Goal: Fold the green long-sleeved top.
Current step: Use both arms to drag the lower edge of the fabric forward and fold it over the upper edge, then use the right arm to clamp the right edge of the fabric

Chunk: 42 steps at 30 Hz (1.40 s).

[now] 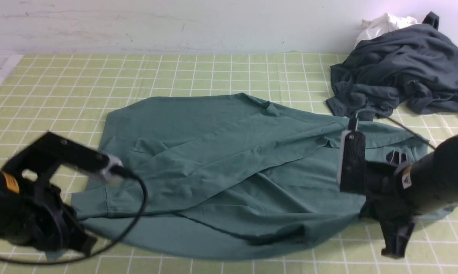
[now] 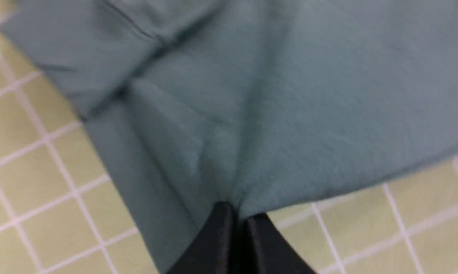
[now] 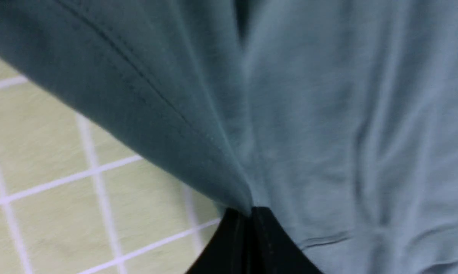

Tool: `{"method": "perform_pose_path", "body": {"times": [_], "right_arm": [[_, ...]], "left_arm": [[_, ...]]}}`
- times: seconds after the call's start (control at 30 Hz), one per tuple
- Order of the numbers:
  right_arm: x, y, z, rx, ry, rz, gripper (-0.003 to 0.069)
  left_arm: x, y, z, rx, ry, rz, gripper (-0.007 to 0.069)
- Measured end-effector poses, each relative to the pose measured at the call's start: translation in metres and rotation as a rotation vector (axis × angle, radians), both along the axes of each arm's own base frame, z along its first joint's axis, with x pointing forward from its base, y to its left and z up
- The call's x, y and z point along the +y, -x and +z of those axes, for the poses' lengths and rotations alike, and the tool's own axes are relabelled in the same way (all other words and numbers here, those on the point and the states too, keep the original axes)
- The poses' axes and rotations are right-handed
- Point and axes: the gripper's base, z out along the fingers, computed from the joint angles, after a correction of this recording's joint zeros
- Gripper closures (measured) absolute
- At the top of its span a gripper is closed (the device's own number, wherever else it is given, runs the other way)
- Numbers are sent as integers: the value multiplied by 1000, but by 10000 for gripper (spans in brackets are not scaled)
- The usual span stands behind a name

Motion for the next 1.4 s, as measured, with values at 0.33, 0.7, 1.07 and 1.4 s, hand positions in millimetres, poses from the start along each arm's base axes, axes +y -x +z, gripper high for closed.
{"method": "perform_pose_path", "body": {"times": [0.33, 0.7, 1.07, 1.4], "right_arm": [[8, -106, 35, -407, -130, -78, 663], [7, -209, -12, -448, -136, -148, 657], [0, -240, -20, -410, -328, -432, 370], [-16, -217, 23, -183, -323, -725, 555]], "left_arm": [[15, -143, 38, -272, 0, 131, 625], [12, -287, -33, -289, -87, 161, 618], [14, -349, -61, -353, -107, 260, 209], [18, -312, -1, -135, -178, 209, 378]]}}
